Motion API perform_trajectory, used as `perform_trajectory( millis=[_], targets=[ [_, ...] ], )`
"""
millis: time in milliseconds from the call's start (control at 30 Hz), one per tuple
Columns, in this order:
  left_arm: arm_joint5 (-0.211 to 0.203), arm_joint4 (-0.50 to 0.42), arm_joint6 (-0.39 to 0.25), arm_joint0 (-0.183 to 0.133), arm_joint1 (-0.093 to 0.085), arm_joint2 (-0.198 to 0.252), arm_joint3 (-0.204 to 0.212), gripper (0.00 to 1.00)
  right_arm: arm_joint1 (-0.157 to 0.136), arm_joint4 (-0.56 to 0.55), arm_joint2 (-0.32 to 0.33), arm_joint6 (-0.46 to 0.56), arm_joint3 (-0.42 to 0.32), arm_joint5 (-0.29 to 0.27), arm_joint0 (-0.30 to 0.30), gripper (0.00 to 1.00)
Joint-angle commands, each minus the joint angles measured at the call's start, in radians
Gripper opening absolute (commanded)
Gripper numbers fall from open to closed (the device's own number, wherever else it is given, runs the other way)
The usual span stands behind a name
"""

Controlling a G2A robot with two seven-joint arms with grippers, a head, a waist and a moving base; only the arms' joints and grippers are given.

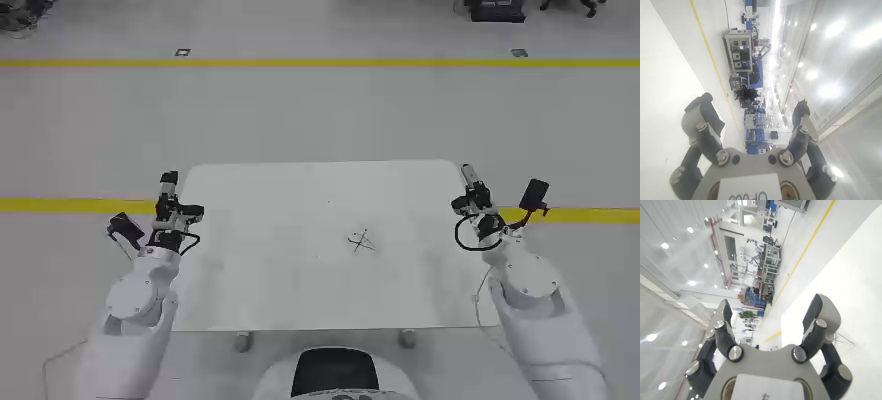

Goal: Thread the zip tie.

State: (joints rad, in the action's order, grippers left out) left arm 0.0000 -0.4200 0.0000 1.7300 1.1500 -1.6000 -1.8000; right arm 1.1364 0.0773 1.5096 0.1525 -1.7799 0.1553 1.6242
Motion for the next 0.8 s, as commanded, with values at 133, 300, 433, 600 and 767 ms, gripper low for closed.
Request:
perform_trajectory(
  millis=[133, 300, 433, 600, 767],
  targets=[
    [0.000, 0.000, 0.000, 0.000, 0.000, 0.000, 0.000, 1.00, 0.000, -0.047, -0.037, 0.061, 0.024, -0.001, -0.020, 1.00],
    [0.000, 0.000, 0.000, 0.000, 0.000, 0.000, 0.000, 1.00, 0.000, -0.045, -0.035, 0.056, 0.023, -0.001, -0.019, 1.00],
    [0.000, 0.000, 0.000, 0.000, 0.000, 0.000, 0.000, 1.00, -0.012, -0.185, -0.039, 0.142, 0.017, 0.007, -0.053, 1.00],
    [0.000, 0.000, 0.000, 0.000, 0.000, 0.000, 0.000, 1.00, -0.029, -0.418, -0.082, 0.350, 0.040, 0.058, -0.169, 1.00],
    [0.000, 0.000, 0.000, 0.000, 0.000, 0.000, 0.000, 1.00, -0.032, -0.595, -0.180, 0.501, 0.109, 0.069, -0.299, 1.00]
  ],
)
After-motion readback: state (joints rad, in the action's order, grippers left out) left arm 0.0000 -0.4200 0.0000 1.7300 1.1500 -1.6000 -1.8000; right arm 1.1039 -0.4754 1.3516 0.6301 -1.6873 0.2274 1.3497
